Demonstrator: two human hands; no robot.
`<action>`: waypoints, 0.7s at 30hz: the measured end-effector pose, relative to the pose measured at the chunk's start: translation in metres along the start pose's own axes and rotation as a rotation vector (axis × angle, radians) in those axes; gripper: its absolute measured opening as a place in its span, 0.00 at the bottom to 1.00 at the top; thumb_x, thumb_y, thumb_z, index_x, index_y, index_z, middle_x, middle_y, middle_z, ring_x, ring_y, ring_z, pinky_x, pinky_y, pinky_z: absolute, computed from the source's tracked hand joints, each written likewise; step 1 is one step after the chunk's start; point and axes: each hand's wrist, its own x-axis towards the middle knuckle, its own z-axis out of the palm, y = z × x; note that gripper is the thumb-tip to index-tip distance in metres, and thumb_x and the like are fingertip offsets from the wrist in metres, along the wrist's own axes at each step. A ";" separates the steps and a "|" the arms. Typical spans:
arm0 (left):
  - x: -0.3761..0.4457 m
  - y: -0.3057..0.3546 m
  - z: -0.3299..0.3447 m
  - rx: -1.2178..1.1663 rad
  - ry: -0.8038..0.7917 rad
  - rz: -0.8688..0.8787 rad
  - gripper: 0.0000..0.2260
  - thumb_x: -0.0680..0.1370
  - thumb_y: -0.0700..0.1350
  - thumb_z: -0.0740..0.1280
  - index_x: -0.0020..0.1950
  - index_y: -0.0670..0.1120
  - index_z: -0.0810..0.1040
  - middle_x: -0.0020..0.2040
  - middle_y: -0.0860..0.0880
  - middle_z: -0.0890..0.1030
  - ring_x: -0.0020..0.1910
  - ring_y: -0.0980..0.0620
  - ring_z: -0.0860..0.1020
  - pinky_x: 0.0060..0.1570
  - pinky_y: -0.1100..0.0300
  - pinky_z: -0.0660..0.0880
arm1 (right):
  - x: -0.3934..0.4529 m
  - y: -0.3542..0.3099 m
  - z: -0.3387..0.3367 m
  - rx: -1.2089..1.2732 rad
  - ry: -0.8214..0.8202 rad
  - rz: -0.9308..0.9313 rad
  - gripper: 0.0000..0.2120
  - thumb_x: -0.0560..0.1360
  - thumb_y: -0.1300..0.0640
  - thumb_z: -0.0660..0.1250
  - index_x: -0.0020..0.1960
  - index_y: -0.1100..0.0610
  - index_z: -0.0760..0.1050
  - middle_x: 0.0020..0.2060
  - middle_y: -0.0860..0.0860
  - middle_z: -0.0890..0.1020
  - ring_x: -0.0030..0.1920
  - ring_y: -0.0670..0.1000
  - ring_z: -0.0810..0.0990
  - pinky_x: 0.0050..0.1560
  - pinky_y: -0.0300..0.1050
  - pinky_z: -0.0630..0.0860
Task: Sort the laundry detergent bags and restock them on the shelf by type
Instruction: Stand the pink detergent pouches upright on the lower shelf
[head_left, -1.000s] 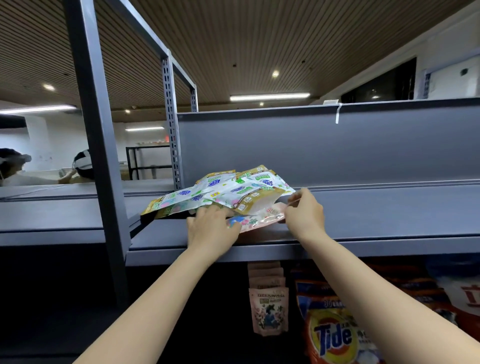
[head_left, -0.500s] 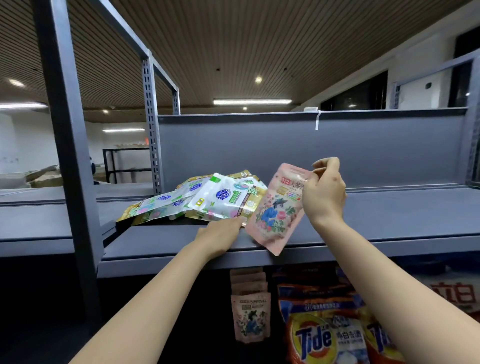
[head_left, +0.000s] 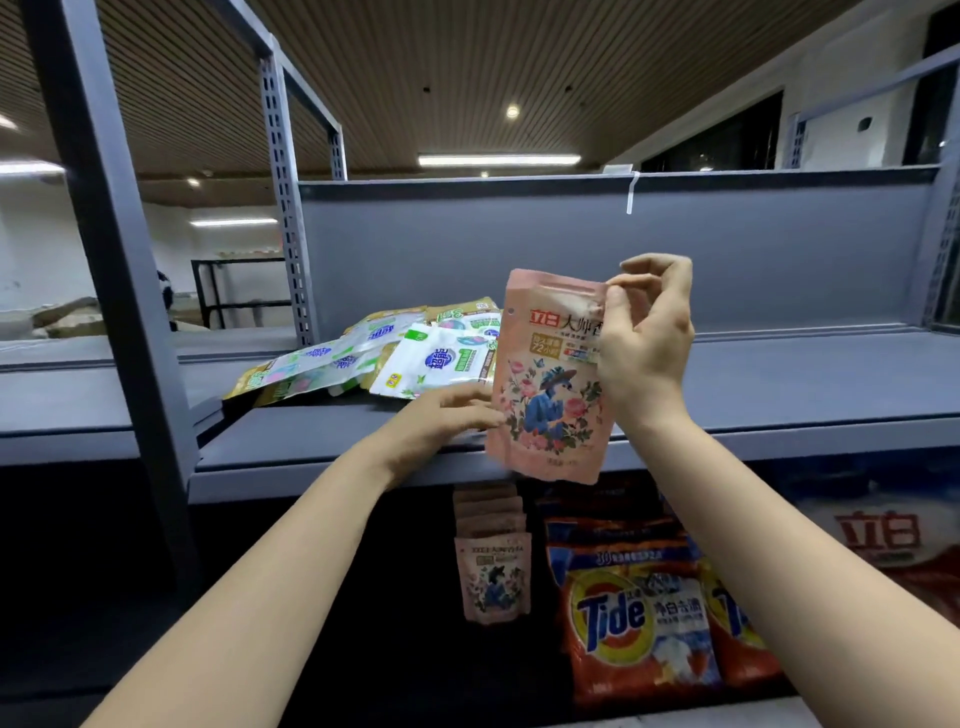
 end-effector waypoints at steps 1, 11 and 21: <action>-0.003 0.001 0.000 -0.011 -0.016 0.000 0.06 0.75 0.36 0.67 0.50 0.40 0.82 0.48 0.50 0.84 0.48 0.59 0.80 0.49 0.71 0.73 | -0.002 -0.001 0.001 0.023 -0.024 0.020 0.08 0.77 0.65 0.61 0.52 0.55 0.66 0.39 0.43 0.76 0.41 0.40 0.77 0.46 0.32 0.73; -0.007 -0.006 0.004 -0.103 0.173 -0.012 0.10 0.75 0.39 0.69 0.54 0.37 0.82 0.50 0.47 0.84 0.51 0.57 0.81 0.47 0.73 0.74 | -0.033 0.012 -0.014 0.316 -0.383 0.555 0.14 0.74 0.55 0.69 0.56 0.60 0.76 0.48 0.53 0.84 0.44 0.48 0.84 0.38 0.40 0.79; -0.018 -0.007 0.021 -0.085 0.179 0.100 0.06 0.74 0.33 0.68 0.49 0.41 0.80 0.46 0.45 0.83 0.43 0.57 0.81 0.45 0.68 0.75 | -0.052 0.024 -0.024 0.218 -0.405 0.494 0.10 0.77 0.66 0.62 0.48 0.54 0.77 0.43 0.47 0.84 0.43 0.46 0.84 0.39 0.40 0.80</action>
